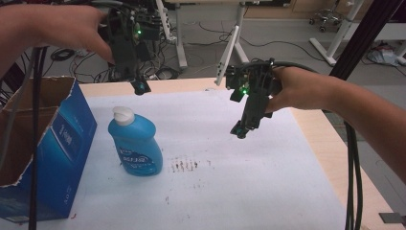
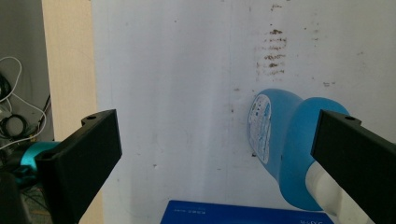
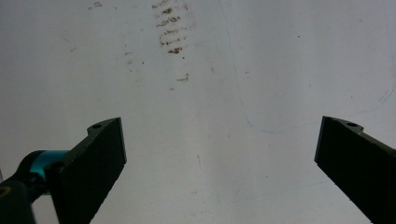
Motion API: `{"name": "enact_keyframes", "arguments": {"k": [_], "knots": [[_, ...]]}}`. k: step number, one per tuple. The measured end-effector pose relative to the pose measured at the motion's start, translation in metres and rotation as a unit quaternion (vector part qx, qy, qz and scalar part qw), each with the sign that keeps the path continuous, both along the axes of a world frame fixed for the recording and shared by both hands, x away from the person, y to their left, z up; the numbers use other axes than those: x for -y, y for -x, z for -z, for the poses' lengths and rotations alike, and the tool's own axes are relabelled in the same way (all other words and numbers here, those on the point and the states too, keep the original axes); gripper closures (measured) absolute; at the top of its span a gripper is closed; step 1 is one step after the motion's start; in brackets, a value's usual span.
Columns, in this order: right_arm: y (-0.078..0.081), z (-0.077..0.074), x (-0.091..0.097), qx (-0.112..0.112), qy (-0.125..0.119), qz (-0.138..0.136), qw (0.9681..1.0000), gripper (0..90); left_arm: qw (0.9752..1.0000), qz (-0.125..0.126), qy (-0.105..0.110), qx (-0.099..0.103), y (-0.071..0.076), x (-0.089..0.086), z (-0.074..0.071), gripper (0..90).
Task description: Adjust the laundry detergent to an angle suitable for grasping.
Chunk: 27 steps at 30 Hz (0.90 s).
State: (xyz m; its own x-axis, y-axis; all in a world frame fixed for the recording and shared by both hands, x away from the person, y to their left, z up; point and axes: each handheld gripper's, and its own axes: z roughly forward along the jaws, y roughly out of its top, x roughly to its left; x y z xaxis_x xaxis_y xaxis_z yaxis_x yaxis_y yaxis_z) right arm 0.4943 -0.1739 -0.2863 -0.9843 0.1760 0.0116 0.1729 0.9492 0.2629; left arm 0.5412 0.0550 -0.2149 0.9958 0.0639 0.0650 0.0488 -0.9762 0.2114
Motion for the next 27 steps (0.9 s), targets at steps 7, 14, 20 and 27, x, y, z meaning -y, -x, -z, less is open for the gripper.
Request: {"name": "enact_keyframes", "arguments": {"k": [7,14,20,27], "knots": [[0.0002,-0.0012,0.0018,-0.001,-0.004,0.002,1.0,1.1,1.0,0.0,-0.003,0.003,0.002,0.0006,0.0,1.8],[0.0031,-0.0043,-0.0001,0.001,-0.008,-0.004,1.0,1.1,1.0,-0.003,0.006,0.004,0.0035,0.0007,-0.0051,1.7],[0.0069,-0.0063,0.0007,0.003,-0.008,-0.006,0.9999,1.1,1.0,-0.005,0.005,0.003,0.0049,0.0009,-0.006,1.8],[0.009,-0.0067,0.0001,0.002,-0.006,-0.008,0.9999,1.1,0.9999,-0.004,0.009,0.004,0.0056,0.0011,-0.0068,1.8]]}}
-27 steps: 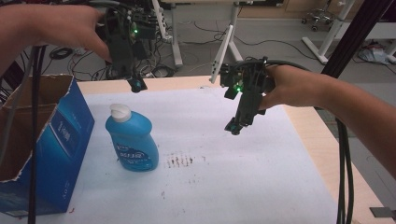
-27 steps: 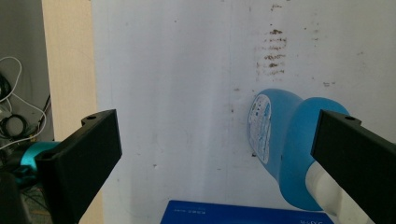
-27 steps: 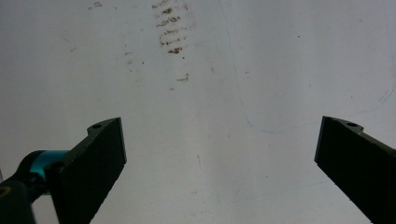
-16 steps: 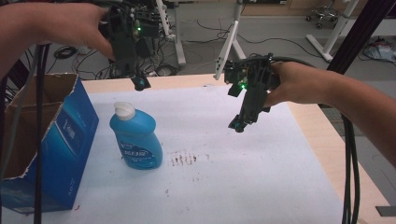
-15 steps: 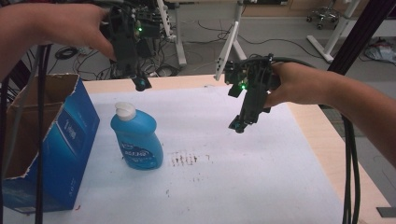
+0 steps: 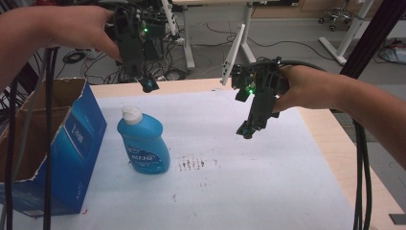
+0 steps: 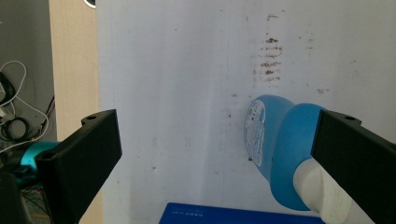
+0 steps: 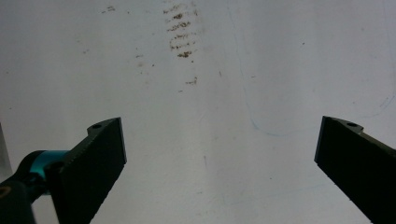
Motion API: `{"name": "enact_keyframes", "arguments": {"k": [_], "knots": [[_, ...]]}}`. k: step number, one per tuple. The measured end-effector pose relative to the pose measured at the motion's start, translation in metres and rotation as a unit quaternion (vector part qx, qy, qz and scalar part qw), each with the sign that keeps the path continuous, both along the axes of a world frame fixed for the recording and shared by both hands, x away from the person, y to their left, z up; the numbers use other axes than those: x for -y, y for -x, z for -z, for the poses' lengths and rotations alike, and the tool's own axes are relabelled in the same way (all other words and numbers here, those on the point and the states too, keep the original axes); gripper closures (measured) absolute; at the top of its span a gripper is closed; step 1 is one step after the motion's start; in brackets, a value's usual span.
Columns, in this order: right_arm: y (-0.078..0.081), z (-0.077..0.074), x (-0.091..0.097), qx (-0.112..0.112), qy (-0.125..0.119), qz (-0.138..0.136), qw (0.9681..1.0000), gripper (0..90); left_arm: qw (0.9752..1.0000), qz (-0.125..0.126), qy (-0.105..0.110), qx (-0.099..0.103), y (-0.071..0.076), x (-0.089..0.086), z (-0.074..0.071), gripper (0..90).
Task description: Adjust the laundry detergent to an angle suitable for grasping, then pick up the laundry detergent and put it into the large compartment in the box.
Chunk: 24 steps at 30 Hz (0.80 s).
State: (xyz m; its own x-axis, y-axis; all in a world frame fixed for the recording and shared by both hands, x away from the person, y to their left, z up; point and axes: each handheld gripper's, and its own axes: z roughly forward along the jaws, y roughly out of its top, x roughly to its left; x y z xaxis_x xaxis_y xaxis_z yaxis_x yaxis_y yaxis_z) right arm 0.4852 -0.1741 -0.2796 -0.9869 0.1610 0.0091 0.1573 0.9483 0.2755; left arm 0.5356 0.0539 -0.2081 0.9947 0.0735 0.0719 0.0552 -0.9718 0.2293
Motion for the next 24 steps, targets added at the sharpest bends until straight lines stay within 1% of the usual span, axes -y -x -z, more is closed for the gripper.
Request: {"name": "enact_keyframes", "arguments": {"k": [2,5,12,19,24], "knots": [[0.0004,-0.0006,0.0016,0.002,-0.001,0.002,1.0,1.1,1.0,0.001,-0.003,0.001,0.0003,0.0004,0.0,1.8],[0.0011,-0.0006,0.0024,0.003,0.001,-0.001,1.0,1.1,1.0,0.0,-0.001,0.001,0.0005,0.0007,-0.0002,1.7],[-0.0002,0.0,0.0033,0.002,-0.006,0.001,1.0,1.1,1.0,-0.001,-0.001,-0.002,-0.0006,0.0005,0.0007,1.8],[-0.0017,0.0016,0.0036,0.001,-0.004,0.002,1.0,1.1,0.9999,0.008,0.003,-0.007,-0.0009,-0.0001,0.0017,1.8],[-0.0033,0.0037,0.0028,0.0,-0.004,0.002,1.0,1.1,0.9998,0.018,0.004,-0.009,0.0017,-0.0003,0.0011,1.8]]}}
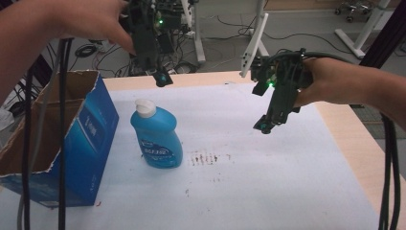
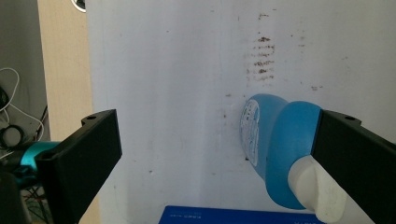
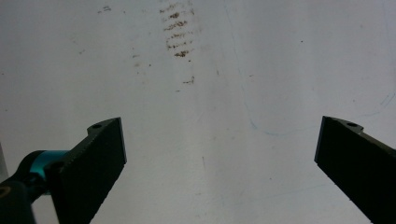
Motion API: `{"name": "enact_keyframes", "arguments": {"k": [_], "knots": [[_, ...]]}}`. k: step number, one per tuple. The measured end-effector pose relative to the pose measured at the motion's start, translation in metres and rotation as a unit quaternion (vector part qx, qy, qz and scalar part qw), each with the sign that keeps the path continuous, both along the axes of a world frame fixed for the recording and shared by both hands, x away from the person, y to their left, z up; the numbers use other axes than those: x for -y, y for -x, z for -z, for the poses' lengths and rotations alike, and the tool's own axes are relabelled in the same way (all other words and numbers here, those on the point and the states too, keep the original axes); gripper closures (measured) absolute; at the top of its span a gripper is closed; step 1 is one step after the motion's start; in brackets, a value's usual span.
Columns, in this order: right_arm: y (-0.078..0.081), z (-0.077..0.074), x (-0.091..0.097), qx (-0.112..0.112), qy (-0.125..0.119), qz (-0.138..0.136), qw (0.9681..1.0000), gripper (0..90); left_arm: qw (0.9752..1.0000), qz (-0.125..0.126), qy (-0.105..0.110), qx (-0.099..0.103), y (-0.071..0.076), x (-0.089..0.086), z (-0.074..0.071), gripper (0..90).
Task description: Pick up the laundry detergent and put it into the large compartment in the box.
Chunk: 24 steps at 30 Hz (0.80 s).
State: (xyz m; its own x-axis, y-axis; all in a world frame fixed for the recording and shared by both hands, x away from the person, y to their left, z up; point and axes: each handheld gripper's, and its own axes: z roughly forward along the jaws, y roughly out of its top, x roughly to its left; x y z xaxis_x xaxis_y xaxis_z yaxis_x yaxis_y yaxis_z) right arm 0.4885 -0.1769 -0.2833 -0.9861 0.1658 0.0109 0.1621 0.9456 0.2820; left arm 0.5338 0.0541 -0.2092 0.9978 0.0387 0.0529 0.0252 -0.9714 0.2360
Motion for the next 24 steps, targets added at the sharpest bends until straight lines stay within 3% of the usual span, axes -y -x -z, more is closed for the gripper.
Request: {"name": "enact_keyframes", "arguments": {"k": [6,24], "knots": [[0.0,0.003,-0.001,-0.002,0.001,-0.001,1.0,1.1,0.9999,0.012,0.007,-0.003,0.004,0.001,-0.003,1.8],[0.002,0.004,0.003,0.0,-0.002,0.002,1.0,1.1,0.9993,0.036,-0.004,-0.008,0.019,-0.002,0.003,1.7]]}}
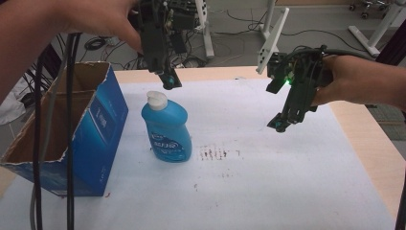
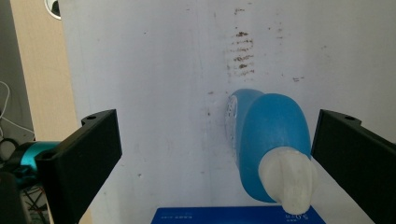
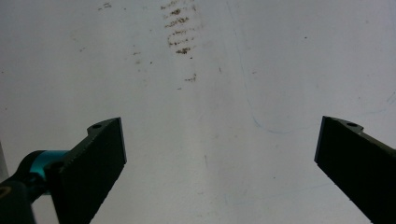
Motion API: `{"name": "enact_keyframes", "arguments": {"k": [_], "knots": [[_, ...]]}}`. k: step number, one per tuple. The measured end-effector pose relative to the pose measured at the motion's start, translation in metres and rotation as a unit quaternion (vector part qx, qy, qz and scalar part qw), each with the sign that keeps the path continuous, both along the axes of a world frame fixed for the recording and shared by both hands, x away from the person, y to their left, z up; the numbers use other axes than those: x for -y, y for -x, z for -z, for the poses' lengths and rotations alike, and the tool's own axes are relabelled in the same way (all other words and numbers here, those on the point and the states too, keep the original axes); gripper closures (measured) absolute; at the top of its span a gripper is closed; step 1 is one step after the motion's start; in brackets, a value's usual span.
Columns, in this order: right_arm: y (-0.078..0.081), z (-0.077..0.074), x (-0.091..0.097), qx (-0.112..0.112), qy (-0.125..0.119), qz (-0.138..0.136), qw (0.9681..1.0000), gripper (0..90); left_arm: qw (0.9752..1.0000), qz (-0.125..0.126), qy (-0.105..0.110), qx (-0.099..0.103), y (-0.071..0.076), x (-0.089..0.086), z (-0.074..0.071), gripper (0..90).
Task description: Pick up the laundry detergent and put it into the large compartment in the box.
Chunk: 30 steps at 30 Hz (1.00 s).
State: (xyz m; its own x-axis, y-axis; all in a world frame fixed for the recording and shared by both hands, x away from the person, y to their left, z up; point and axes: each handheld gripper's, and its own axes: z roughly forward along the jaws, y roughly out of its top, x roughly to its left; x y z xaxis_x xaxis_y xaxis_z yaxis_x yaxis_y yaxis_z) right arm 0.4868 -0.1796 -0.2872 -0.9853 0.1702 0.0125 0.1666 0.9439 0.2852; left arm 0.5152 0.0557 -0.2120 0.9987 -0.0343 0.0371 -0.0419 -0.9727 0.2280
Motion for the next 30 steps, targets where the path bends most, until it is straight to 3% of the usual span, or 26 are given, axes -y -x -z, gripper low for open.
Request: {"name": "enact_keyframes", "arguments": {"k": [19,30], "knots": [[0.001,0.0,-0.002,0.0,0.002,0.001,1.0,1.1,1.0,0.004,-0.004,-0.006,0.02,-0.011,0.002,1.7],[0.002,0.0,-0.002,0.002,0.002,-0.001,1.0,1.1,0.9999,0.007,-0.006,-0.013,0.03,-0.017,0.012,1.7]]}}
